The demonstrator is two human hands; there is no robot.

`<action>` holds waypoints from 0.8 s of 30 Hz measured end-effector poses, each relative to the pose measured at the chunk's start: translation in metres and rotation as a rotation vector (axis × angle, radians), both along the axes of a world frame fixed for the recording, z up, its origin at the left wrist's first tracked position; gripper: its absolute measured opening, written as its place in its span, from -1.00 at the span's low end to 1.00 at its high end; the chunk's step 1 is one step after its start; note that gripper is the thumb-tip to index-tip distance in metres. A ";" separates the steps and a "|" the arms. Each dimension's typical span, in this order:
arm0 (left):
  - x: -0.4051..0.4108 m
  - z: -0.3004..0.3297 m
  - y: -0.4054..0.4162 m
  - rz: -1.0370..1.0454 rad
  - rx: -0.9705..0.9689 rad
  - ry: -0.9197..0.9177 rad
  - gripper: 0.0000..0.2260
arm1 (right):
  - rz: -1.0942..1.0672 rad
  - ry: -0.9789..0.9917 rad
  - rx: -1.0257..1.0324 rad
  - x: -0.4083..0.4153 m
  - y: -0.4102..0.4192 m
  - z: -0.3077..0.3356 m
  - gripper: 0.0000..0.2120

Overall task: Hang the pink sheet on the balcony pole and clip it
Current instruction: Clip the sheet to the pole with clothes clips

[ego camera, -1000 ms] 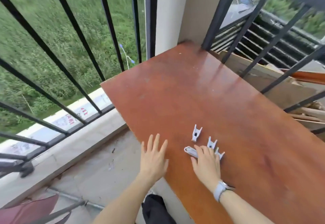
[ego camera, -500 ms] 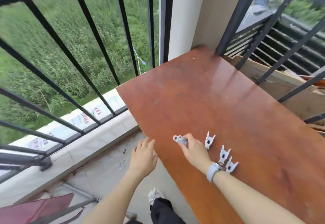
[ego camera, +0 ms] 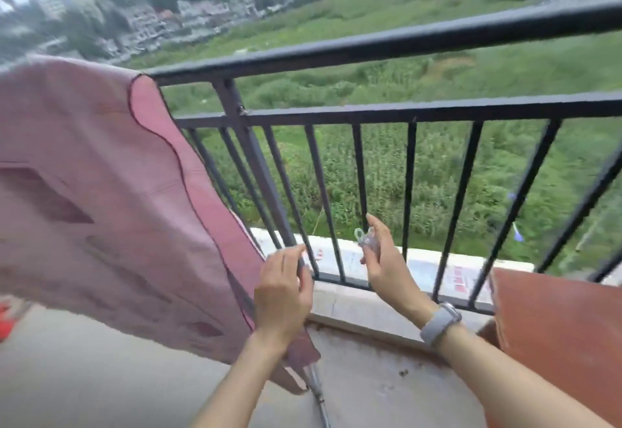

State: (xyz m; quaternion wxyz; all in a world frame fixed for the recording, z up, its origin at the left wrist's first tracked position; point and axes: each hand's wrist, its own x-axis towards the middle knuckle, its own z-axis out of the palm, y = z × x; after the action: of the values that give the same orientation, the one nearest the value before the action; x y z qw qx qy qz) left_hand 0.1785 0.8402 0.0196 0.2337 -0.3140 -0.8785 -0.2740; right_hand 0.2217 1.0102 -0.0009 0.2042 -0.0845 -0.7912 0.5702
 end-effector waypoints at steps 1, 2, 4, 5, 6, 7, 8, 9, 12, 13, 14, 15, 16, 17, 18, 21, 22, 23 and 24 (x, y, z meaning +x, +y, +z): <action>-0.006 0.011 -0.015 0.053 0.048 0.050 -0.74 | 0.049 0.034 -0.023 -0.013 -0.012 0.012 -0.55; -0.011 0.021 -0.029 0.112 0.094 0.096 -0.76 | 0.090 0.053 -0.051 -0.025 -0.022 0.023 -0.55; -0.023 0.038 -0.051 0.249 0.172 0.174 -0.74 | 0.172 0.064 -0.110 -0.043 -0.042 0.044 -0.54; -0.029 0.045 -0.059 0.320 0.194 0.205 -0.70 | 0.214 0.069 -0.124 -0.050 -0.051 0.055 -0.53; -0.035 0.051 -0.064 0.388 0.198 0.228 -0.65 | 0.250 0.076 -0.122 -0.056 -0.060 0.065 -0.55; -0.040 0.055 -0.068 0.451 0.183 0.239 -0.59 | 0.273 0.085 -0.115 -0.061 -0.068 0.075 -0.58; -0.045 0.058 -0.069 0.503 0.160 0.233 -0.53 | 0.281 0.096 -0.114 -0.067 -0.077 0.083 -0.62; -0.049 0.060 -0.068 0.542 0.142 0.213 -0.49 | 0.280 0.109 -0.126 -0.072 -0.085 0.090 -0.65; -0.059 0.063 -0.062 0.616 0.140 0.145 -0.47 | 0.278 0.134 -0.166 -0.085 -0.104 0.106 -0.69; -0.063 0.064 -0.061 0.621 0.168 0.128 -0.50 | 0.279 0.129 -0.168 -0.089 -0.109 0.108 -0.70; -0.066 0.064 -0.063 0.606 0.219 0.114 -0.55 | 0.276 0.122 -0.160 -0.092 -0.114 0.109 -0.72; -0.068 0.063 -0.066 0.575 0.285 0.098 -0.59 | 0.267 0.119 -0.144 -0.095 -0.119 0.110 -0.75; -0.068 0.062 -0.070 0.540 0.348 0.081 -0.64 | 0.250 0.122 -0.122 -0.098 -0.122 0.110 -0.78; -0.068 0.062 -0.075 0.512 0.393 0.078 -0.70 | 0.226 0.128 -0.097 -0.101 -0.125 0.110 -0.81; -0.066 0.061 -0.079 0.489 0.425 0.090 -0.76 | 0.198 0.134 -0.075 -0.104 -0.127 0.111 -0.84; -0.059 0.057 -0.085 0.395 0.505 0.116 -0.88 | 0.162 0.141 -0.069 -0.107 -0.130 0.110 -0.90; -0.055 0.055 -0.085 0.361 0.520 0.111 -0.89 | 0.174 0.141 -0.083 -0.106 -0.130 0.108 -0.92; -0.051 0.054 -0.084 0.329 0.523 0.104 -0.89 | 0.194 0.136 -0.106 -0.104 -0.131 0.105 -0.94; -0.047 0.051 -0.082 0.299 0.525 0.092 -0.90 | 0.220 0.129 -0.143 -0.101 -0.131 0.102 -0.95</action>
State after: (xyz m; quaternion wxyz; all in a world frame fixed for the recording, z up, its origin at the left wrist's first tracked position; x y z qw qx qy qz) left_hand 0.1317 0.7580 0.0710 0.3839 -0.1223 -0.8027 -0.4398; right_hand 0.1204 0.8791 0.1016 0.1844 0.0251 -0.7384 0.6482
